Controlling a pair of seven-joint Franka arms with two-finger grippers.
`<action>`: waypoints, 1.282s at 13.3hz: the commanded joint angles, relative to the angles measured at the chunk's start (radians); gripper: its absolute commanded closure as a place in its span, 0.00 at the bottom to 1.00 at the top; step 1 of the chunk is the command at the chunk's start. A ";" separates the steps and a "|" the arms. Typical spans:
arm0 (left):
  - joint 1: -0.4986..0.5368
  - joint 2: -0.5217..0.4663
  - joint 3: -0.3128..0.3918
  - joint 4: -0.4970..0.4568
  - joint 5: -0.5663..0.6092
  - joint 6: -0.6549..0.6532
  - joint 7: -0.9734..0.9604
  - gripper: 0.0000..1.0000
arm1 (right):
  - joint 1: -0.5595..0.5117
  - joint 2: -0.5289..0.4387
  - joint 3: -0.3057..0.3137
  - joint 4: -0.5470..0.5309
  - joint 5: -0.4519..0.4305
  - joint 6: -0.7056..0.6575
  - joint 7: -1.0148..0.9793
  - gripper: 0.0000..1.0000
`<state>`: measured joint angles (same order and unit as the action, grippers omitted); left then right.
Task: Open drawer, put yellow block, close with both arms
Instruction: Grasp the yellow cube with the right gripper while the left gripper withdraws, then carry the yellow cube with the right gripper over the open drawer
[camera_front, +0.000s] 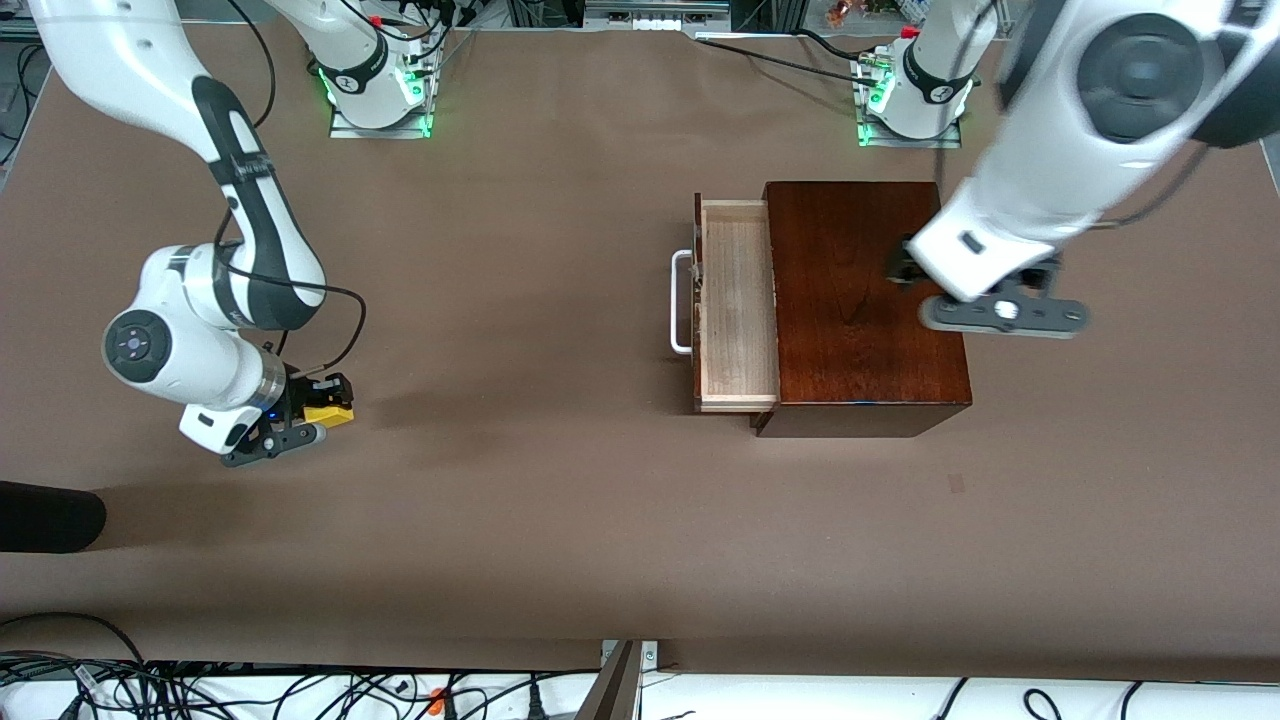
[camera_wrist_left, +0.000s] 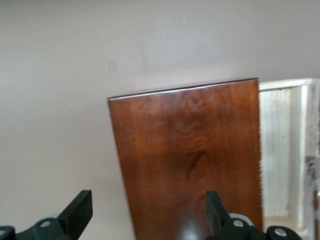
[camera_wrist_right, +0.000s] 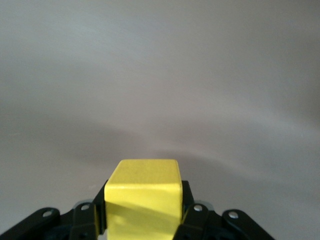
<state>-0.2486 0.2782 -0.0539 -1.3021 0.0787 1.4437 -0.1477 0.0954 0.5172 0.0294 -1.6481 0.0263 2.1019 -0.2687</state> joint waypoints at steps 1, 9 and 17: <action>0.110 -0.048 -0.004 -0.049 -0.091 0.003 0.167 0.00 | 0.154 0.007 -0.006 0.173 -0.064 -0.161 -0.042 0.99; 0.138 -0.240 0.014 -0.342 -0.077 0.244 0.068 0.00 | 0.518 0.059 0.003 0.411 -0.089 -0.228 -0.159 0.98; 0.149 -0.237 0.011 -0.309 -0.079 0.193 0.085 0.00 | 0.716 0.121 0.062 0.541 -0.078 -0.229 -0.144 0.98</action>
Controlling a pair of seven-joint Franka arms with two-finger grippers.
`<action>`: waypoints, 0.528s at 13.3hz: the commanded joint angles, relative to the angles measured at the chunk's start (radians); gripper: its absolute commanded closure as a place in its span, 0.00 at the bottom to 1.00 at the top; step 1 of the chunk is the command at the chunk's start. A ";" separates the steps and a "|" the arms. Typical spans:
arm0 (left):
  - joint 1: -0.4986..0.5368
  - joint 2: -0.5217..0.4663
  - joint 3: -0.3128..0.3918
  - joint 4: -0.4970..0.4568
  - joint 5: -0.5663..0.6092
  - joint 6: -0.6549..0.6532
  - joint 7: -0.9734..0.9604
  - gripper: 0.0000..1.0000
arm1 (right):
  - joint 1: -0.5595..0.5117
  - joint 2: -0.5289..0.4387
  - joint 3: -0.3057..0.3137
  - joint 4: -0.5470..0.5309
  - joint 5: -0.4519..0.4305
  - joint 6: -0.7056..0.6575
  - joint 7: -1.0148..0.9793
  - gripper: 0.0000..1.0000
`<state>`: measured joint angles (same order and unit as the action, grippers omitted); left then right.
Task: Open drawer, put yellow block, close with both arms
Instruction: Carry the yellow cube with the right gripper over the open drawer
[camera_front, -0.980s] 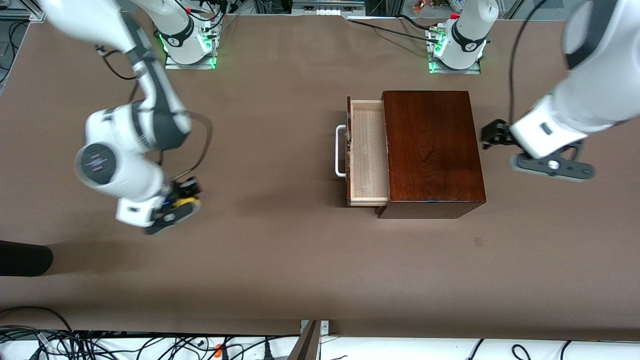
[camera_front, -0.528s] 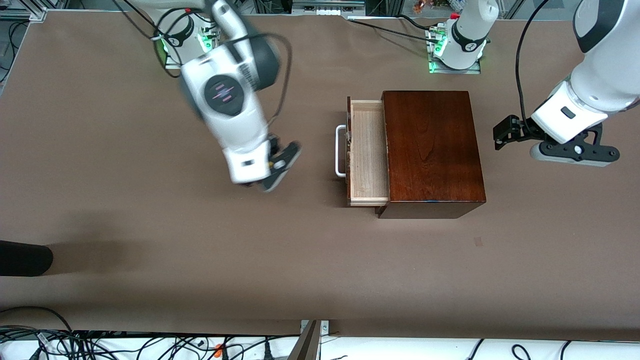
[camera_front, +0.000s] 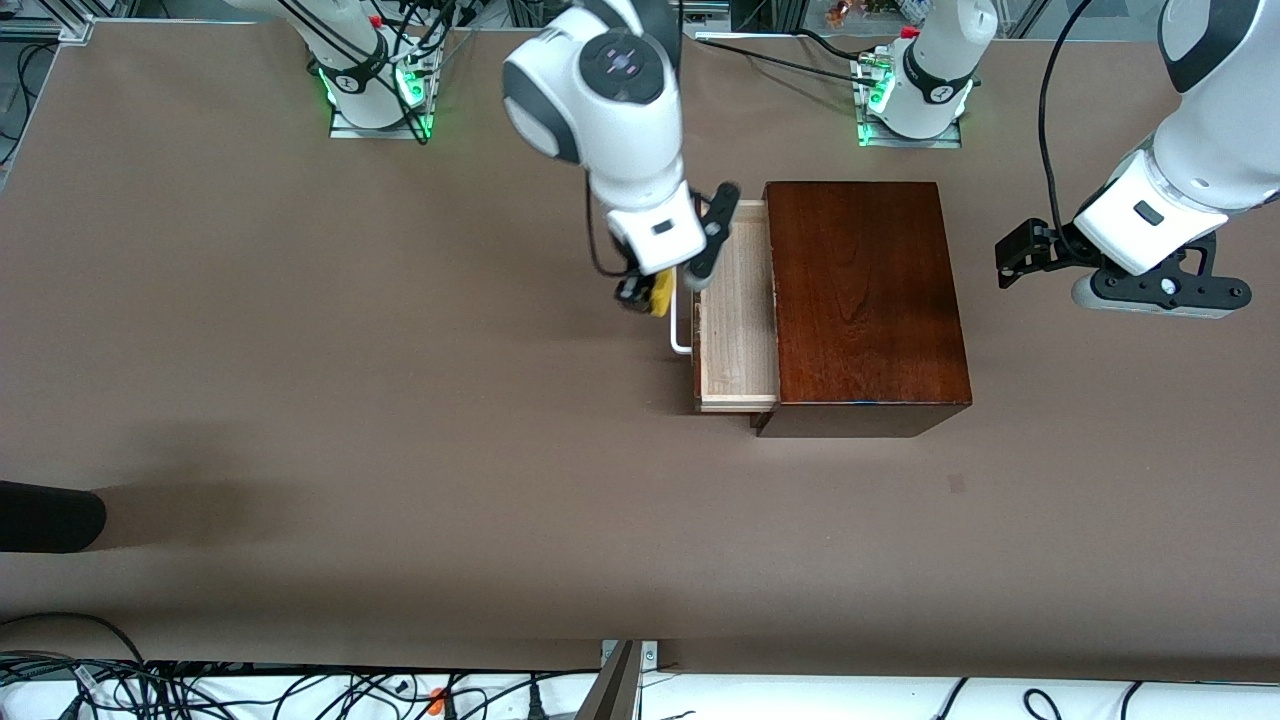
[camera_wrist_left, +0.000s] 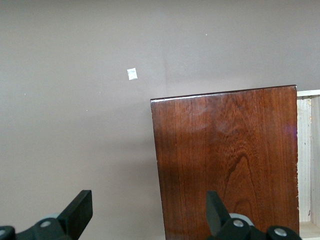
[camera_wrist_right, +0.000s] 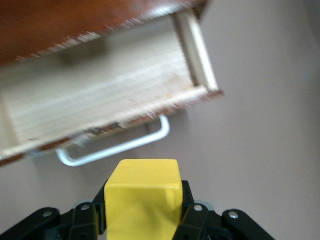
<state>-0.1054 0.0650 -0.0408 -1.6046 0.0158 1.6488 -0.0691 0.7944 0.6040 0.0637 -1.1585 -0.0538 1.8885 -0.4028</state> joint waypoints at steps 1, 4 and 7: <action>0.006 -0.024 -0.004 -0.003 -0.014 -0.015 0.005 0.00 | 0.044 0.042 0.036 0.051 0.002 -0.006 0.014 0.98; 0.006 -0.024 -0.004 0.002 -0.016 -0.029 0.005 0.00 | 0.094 0.085 0.036 0.052 -0.003 0.034 0.028 0.93; 0.007 -0.024 -0.002 0.002 -0.016 -0.034 0.005 0.00 | 0.127 0.123 0.036 0.052 -0.003 0.093 0.035 0.93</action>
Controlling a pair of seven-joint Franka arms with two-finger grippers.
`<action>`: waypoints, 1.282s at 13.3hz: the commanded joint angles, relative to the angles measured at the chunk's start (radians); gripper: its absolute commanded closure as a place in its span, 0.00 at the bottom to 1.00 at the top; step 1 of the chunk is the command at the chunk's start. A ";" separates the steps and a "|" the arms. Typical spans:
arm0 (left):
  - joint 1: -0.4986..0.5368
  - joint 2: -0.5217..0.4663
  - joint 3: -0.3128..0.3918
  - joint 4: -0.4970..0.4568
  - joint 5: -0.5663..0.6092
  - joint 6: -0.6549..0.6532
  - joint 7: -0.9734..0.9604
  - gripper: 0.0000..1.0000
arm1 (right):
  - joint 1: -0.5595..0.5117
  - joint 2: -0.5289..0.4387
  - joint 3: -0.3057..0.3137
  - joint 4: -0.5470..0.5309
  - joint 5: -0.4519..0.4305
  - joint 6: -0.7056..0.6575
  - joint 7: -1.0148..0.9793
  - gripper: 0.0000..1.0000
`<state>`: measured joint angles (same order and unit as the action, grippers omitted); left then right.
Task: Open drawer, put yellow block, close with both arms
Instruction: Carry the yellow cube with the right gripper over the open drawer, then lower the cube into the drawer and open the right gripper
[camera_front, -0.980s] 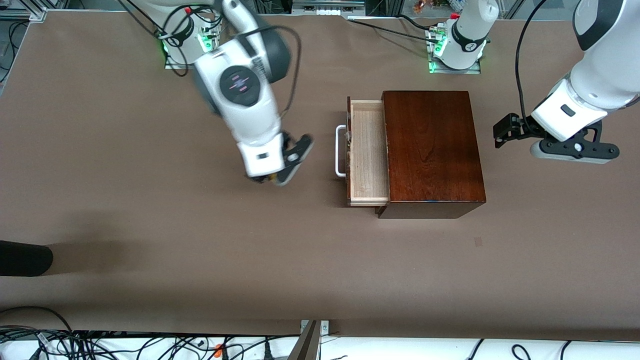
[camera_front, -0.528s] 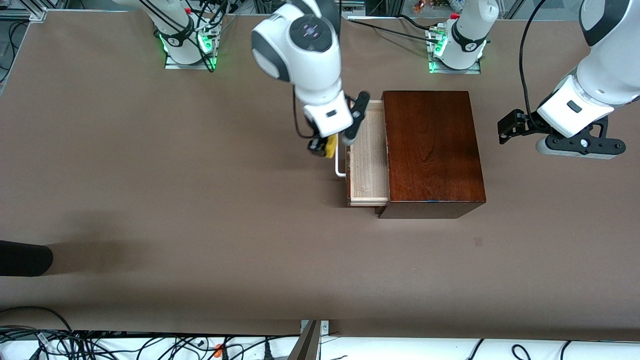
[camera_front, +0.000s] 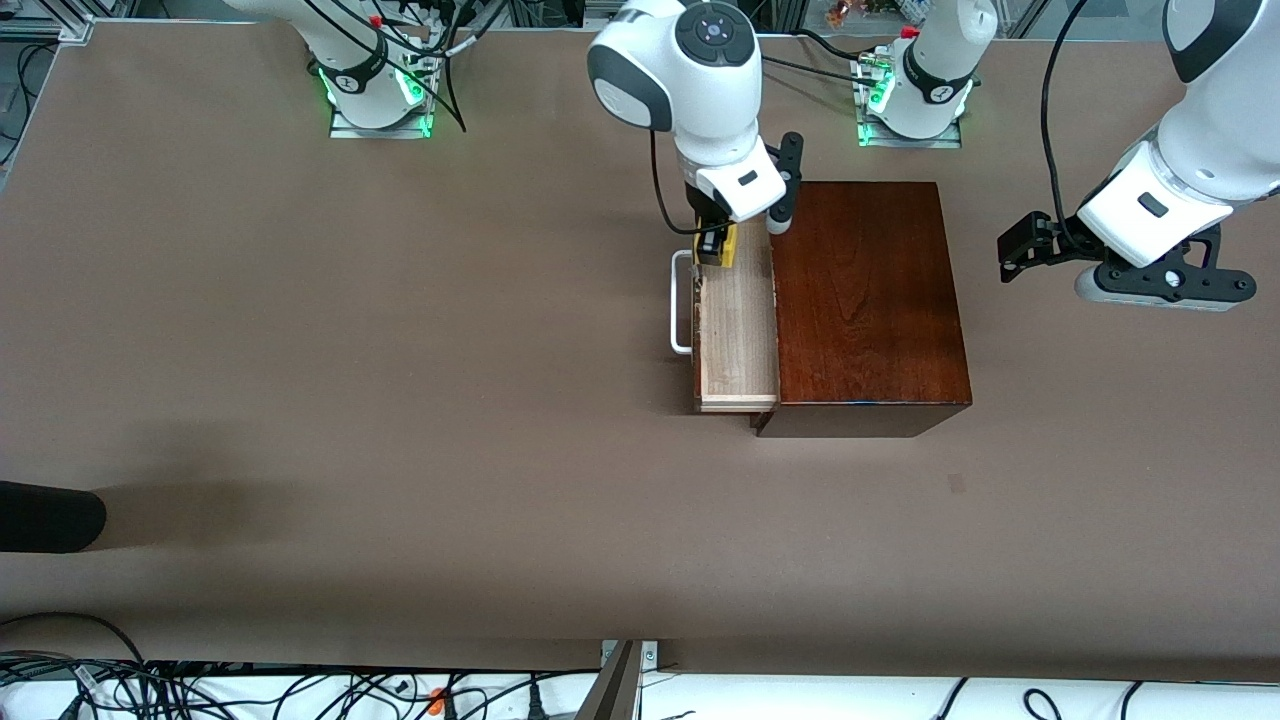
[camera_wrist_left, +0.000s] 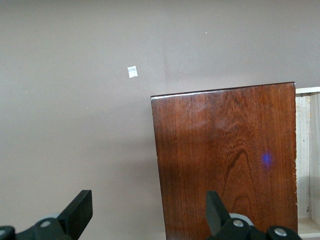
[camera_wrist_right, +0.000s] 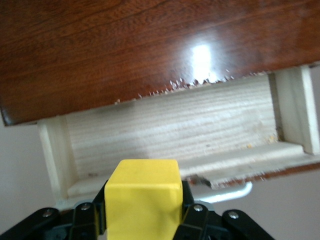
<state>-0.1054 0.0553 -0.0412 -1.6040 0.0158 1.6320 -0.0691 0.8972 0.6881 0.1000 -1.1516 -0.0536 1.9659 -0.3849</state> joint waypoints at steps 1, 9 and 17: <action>0.007 -0.014 -0.002 0.002 -0.016 -0.017 0.005 0.00 | 0.028 0.051 0.000 0.046 -0.003 0.022 0.023 0.93; 0.007 -0.014 0.000 0.006 -0.022 -0.038 0.006 0.00 | 0.049 0.100 -0.003 0.046 -0.031 0.077 0.008 0.94; 0.016 -0.005 0.000 0.021 -0.027 -0.040 0.006 0.00 | 0.038 0.146 -0.008 0.044 -0.081 0.094 -0.069 0.93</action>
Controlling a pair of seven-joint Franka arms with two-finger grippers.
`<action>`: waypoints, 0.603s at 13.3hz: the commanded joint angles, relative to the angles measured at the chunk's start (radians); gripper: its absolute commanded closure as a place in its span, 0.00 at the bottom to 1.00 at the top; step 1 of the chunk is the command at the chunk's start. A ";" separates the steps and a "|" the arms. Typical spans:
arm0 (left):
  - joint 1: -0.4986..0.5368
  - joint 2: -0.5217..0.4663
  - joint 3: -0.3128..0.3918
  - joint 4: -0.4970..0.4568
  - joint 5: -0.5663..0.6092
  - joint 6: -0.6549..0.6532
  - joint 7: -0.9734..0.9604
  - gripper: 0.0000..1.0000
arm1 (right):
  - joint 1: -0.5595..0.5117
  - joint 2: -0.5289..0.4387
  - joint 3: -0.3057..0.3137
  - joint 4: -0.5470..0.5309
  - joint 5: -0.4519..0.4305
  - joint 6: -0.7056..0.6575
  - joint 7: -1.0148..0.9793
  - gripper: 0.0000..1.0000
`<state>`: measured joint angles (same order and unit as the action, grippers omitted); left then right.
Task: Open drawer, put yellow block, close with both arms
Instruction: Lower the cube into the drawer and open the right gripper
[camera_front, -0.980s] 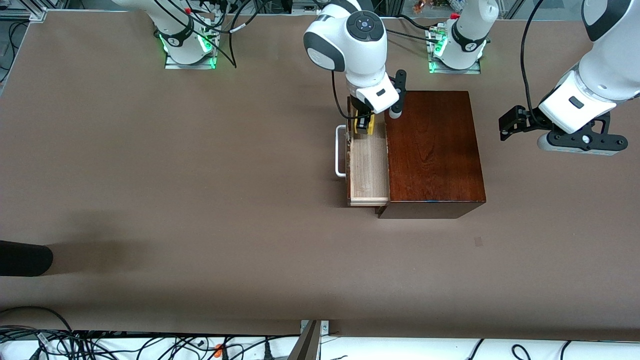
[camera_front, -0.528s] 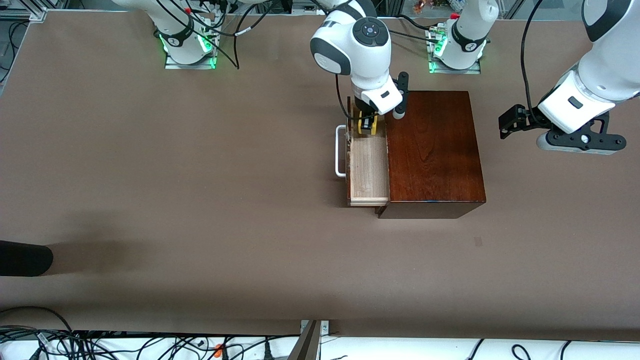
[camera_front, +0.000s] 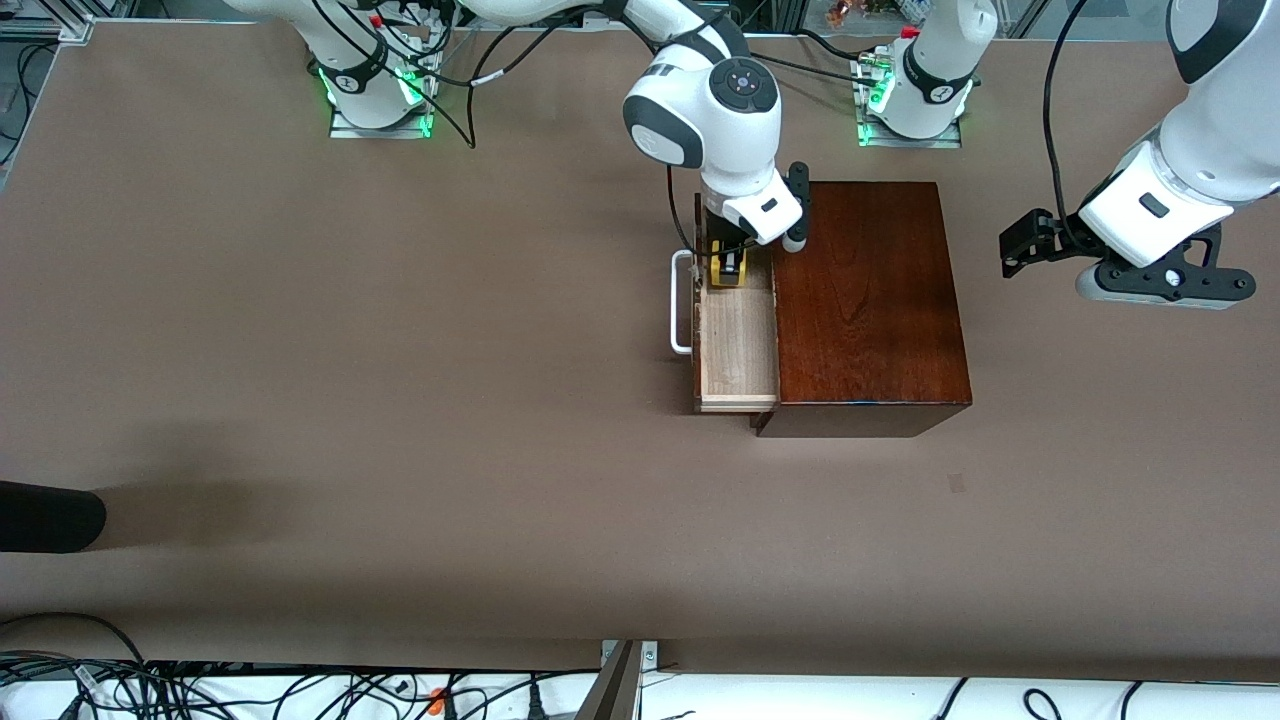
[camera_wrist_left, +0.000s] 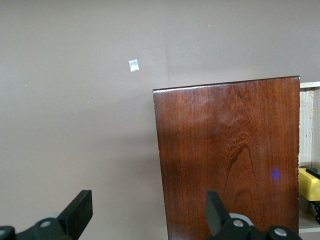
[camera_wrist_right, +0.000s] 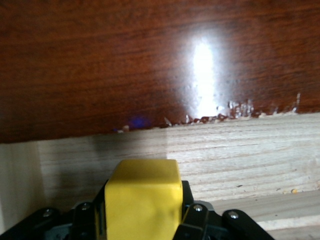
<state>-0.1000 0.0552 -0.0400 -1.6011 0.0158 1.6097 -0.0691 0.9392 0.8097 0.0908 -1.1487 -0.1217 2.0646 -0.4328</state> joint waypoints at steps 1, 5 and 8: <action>0.011 -0.005 -0.001 0.018 -0.027 -0.017 0.006 0.00 | -0.003 0.031 0.001 0.041 -0.015 -0.004 -0.021 0.90; 0.013 -0.005 -0.001 0.016 -0.027 -0.024 0.008 0.00 | -0.003 0.037 0.001 0.041 -0.046 -0.006 -0.023 0.60; 0.022 -0.005 0.000 0.016 -0.028 -0.042 0.008 0.00 | -0.010 0.026 0.000 0.043 -0.044 -0.017 -0.027 0.00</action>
<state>-0.0963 0.0552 -0.0399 -1.5981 0.0158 1.6002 -0.0691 0.9344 0.8259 0.0881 -1.1440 -0.1531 2.0727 -0.4433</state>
